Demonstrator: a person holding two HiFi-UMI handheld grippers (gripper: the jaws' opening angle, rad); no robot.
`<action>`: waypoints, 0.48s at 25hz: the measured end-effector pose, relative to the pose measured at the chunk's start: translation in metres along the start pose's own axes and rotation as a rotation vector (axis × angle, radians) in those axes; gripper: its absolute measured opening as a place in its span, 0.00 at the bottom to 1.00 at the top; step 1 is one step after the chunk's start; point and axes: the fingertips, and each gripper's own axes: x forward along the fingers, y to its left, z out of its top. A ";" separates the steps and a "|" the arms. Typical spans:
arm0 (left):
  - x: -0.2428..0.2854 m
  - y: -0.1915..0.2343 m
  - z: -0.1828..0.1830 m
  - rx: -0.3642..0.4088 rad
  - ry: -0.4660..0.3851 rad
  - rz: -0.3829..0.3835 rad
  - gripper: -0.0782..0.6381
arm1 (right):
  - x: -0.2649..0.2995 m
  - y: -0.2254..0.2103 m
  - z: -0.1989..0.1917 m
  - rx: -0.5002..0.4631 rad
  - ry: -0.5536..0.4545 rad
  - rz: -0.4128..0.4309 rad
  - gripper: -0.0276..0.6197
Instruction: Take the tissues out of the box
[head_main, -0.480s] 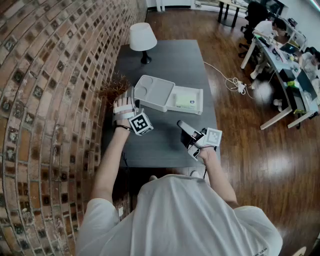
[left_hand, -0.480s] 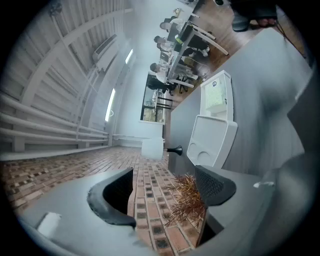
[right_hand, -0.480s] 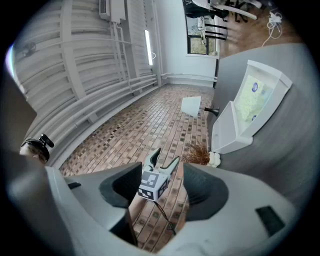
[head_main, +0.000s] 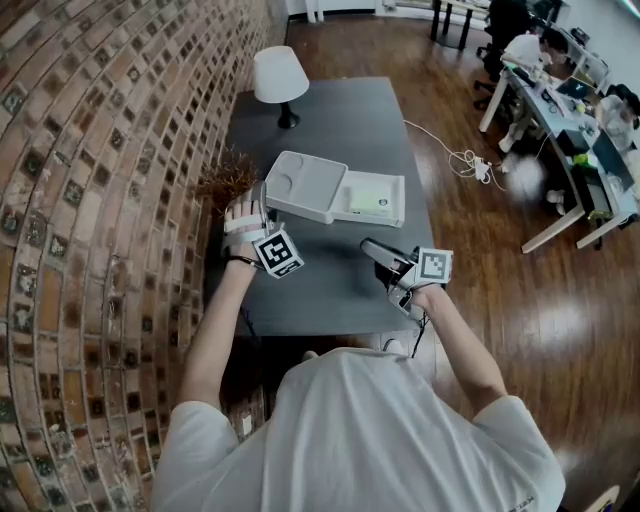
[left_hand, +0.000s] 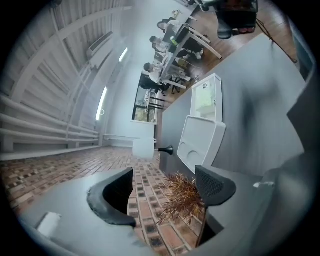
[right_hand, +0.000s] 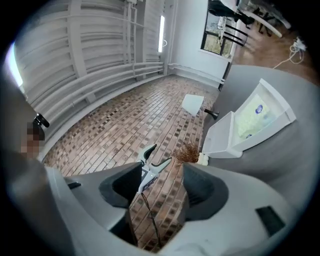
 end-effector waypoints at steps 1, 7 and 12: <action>0.000 -0.001 -0.002 -0.002 0.003 -0.007 0.66 | -0.002 0.000 0.002 -0.025 0.014 0.002 0.44; -0.004 -0.007 -0.014 -0.051 0.012 -0.042 0.66 | -0.013 0.004 0.021 -0.187 0.037 0.008 0.44; -0.006 -0.013 -0.026 -0.057 0.028 -0.065 0.66 | -0.020 0.008 0.041 -0.252 0.049 -0.006 0.44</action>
